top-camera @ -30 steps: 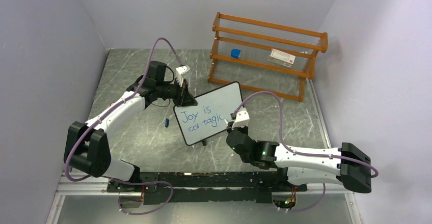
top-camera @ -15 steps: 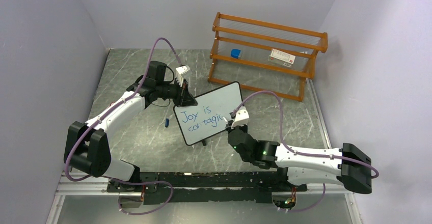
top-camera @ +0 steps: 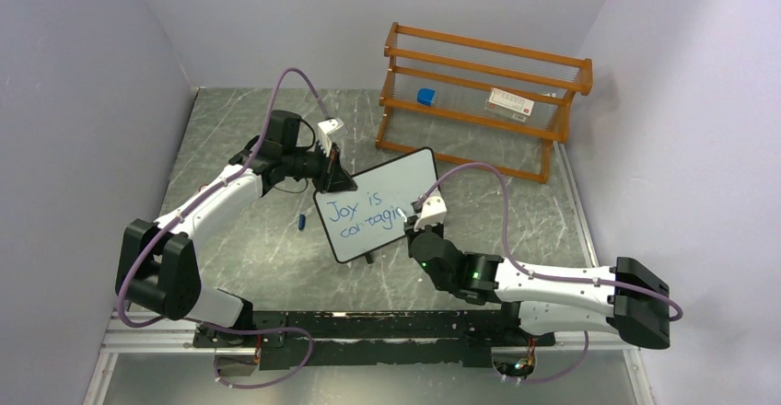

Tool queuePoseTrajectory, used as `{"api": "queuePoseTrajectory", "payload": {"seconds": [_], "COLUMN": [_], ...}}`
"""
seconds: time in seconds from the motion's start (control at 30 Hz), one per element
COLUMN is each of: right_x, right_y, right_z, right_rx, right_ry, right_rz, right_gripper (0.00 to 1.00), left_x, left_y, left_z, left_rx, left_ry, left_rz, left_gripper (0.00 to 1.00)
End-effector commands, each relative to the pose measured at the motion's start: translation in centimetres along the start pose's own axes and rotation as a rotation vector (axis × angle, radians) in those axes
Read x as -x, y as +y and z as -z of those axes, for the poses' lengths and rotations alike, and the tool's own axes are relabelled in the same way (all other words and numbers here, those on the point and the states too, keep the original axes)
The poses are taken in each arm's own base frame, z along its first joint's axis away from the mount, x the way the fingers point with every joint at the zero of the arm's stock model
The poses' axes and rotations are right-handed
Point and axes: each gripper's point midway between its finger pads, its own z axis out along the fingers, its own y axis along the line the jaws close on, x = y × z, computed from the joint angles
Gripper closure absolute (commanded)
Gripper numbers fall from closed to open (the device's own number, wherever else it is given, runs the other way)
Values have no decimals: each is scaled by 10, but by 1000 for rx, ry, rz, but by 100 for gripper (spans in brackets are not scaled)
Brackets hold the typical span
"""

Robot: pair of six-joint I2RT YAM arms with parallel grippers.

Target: Write a sentence on the whiteboard

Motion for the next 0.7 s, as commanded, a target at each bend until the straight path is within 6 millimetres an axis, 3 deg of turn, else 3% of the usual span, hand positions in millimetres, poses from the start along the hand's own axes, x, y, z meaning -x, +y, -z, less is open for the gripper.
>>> {"api": "queuePoseTrajectory", "payload": {"seconds": [0.0, 0.67], "right_x": [15, -9], "right_y": [2, -21], "right_z": [-4, 0], "right_rx": [-10, -78], "right_ry": [-36, 21], "right_rz": [-37, -71], "right_gripper": [100, 100], "left_x": [-33, -32], "left_y": [31, 31], "left_z": [-3, -2], "left_rx": [122, 125], "left_ry": [105, 105], "left_rz": [11, 9], "left_gripper": [95, 95]}}
